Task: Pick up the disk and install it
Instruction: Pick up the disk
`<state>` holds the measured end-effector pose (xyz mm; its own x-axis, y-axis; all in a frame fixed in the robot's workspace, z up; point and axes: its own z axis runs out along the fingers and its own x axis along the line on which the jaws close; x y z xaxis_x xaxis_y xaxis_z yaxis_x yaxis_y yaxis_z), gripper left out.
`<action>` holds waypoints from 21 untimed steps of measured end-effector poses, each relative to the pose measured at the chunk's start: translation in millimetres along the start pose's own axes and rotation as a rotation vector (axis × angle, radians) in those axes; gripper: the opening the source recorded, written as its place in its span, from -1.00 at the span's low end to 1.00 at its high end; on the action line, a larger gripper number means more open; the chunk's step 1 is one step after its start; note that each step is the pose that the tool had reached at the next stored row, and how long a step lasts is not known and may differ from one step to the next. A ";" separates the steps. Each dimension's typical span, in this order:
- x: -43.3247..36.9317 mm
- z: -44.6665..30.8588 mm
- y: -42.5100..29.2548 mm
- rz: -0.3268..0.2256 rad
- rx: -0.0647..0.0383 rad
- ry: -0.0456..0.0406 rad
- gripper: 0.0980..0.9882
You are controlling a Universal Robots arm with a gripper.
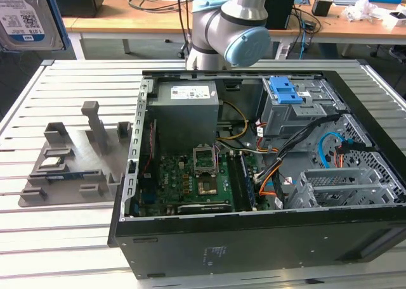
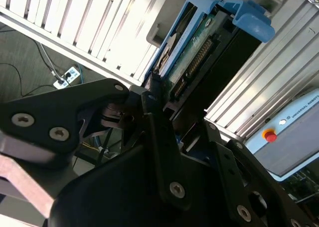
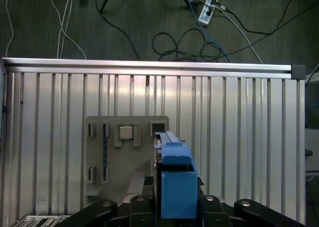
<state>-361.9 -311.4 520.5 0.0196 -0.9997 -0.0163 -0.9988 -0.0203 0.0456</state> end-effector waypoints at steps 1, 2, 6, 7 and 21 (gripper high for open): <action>0.1 -0.1 -1.0 0.000 0.000 0.0000 -0.39; 0.0 -0.2 -2.2 0.000 0.000 0.0000 -0.39; 0.3 -0.5 -11.3 0.000 0.000 0.0000 -0.39; 0.3 -0.7 -15.9 0.000 0.000 0.0000 -0.39; 1.2 -3.5 -76.6 0.000 0.000 0.0000 -0.39</action>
<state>-285.2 -311.1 520.5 0.0198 -0.9997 -0.0163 -0.9988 -0.0205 0.0455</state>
